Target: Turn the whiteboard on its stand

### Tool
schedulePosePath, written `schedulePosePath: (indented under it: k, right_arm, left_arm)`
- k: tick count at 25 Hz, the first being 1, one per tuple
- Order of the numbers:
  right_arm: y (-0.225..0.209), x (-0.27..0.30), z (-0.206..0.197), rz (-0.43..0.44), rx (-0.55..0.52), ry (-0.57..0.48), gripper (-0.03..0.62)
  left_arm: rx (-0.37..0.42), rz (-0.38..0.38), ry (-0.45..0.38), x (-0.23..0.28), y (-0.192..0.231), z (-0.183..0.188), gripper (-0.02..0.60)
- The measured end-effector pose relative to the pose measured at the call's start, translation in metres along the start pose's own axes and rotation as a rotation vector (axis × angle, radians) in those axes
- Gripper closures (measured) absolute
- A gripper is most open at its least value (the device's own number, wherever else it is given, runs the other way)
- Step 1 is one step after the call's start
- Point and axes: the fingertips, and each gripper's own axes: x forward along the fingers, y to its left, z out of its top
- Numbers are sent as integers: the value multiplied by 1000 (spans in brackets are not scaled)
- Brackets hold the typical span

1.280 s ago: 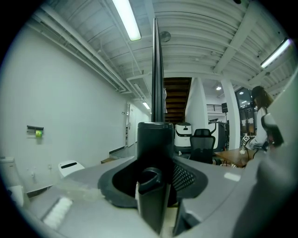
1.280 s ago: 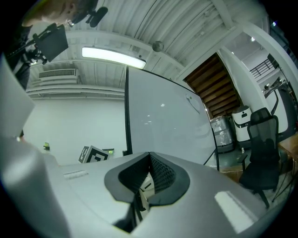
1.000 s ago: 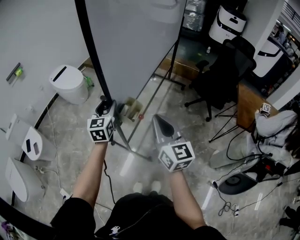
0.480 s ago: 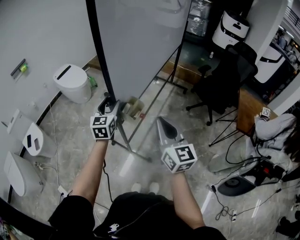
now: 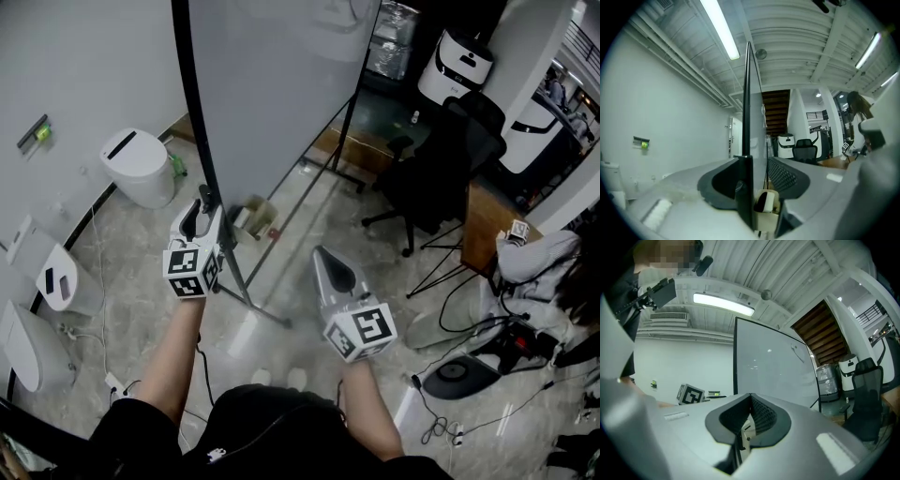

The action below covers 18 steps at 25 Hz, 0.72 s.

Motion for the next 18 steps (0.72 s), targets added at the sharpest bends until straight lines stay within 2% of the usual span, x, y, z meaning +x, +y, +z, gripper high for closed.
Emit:
schedulePosePath:
  k: [5,8,13,18]
  right_arm:
    - [-11,-20,3,-39,-13,0,585]
    - [-16,-31,7,-62,-18,-3,585]
    - [-27,-47,8,-104,-25,-7,585]
    - [-40,-60,3,-152,-7,-9,585]
  left_arm:
    - [-6,-85,-78,-17,-43,35,457]
    - [-33,-154,-95,-23,-70,44,511]
    - [-39,-248,-57,-22,-110,30,543]
    - [-63,-311,-46,-24,-138,19,575]
